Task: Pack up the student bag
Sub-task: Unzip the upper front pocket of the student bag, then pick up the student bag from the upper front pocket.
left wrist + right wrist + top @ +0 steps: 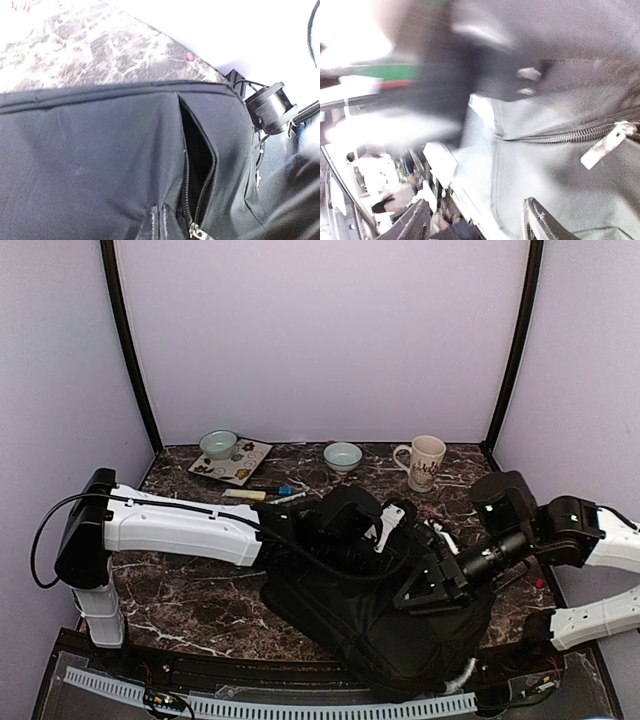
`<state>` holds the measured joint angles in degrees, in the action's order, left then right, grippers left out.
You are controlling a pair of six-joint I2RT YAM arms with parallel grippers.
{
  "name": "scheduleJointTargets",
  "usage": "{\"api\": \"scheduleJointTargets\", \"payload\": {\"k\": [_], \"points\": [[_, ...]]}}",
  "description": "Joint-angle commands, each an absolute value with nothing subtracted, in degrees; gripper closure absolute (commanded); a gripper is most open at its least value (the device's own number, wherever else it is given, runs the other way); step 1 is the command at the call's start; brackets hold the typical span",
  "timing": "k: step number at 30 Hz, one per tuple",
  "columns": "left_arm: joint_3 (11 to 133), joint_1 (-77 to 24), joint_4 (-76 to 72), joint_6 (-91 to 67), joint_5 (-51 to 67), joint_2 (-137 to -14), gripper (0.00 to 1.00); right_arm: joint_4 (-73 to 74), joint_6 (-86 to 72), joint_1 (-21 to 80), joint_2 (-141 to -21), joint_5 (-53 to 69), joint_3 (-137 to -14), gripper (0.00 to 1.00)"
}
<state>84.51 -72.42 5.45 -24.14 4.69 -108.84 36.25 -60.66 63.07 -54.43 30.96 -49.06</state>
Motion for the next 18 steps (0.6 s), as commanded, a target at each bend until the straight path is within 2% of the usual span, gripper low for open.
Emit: {"api": "scheduleJointTargets", "payload": {"k": [1, 5, 9, 18], "points": [[82.68, -72.01, 3.44, -23.84, 4.19, -107.83, 1.00, 33.16, -54.15, 59.78, -44.80, 27.40, -53.23, 0.35], [83.20, -71.98, 1.91, -24.69, 4.02, -107.93, 1.00, 34.86, -55.50, 58.66, -39.38, 19.25, -52.30, 0.33], [84.24, -71.84, 0.66, -25.33, 3.76, -108.15, 1.00, 39.70, -58.04, 58.52, -38.78, 7.86, -50.85, 0.35], [86.91, -70.90, -0.64, -27.92, 4.95, -109.02, 1.00, 37.47, -55.14, 58.61, -45.23, 8.98, -48.97, 0.40]]}}
